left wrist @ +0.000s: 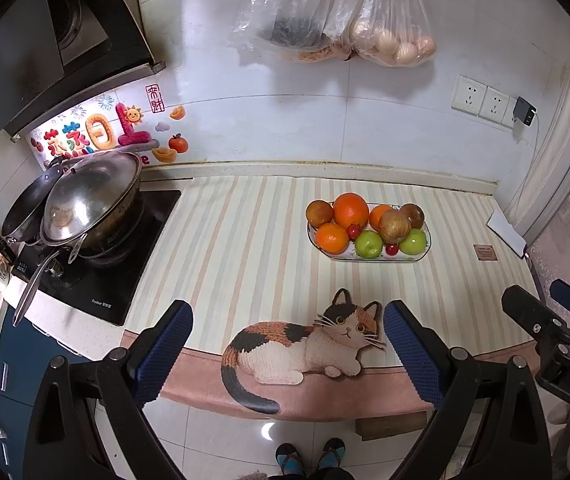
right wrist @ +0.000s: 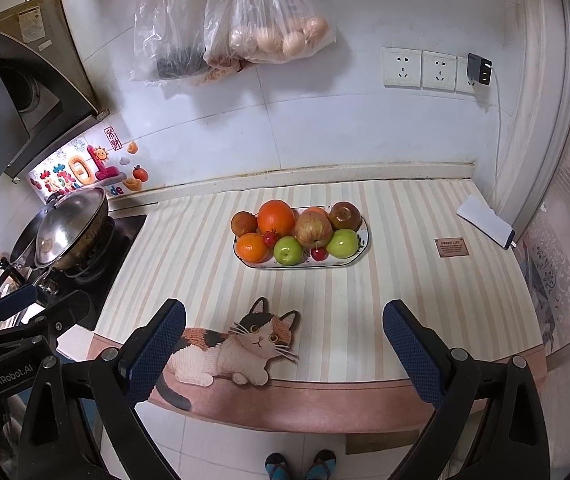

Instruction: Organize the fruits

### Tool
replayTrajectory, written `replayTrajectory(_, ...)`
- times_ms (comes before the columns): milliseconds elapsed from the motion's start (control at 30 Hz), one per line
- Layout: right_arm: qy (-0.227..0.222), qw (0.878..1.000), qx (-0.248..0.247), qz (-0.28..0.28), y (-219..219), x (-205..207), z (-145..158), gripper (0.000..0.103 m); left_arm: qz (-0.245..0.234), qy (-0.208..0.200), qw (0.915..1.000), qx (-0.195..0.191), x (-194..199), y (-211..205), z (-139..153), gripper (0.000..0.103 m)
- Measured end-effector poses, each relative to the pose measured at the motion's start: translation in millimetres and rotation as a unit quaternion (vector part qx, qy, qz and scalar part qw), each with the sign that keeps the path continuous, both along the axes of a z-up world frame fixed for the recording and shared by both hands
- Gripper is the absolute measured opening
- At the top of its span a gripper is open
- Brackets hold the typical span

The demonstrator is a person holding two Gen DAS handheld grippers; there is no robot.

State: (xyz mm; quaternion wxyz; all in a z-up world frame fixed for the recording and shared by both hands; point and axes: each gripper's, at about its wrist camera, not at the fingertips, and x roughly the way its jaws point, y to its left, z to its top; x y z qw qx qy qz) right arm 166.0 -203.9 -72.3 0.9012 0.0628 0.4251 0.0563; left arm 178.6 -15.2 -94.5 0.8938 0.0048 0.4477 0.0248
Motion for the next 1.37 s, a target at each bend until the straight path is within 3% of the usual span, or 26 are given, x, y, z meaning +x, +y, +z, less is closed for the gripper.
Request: replayTrajectory(1367, -0.002, 1.000, -0.002, 0.001, -7.7, -14.2, 5.4, 0.101, -0.001, -0.001, 1.0000, -0.001, -19.0, -5.3, 2.8, 0.098)
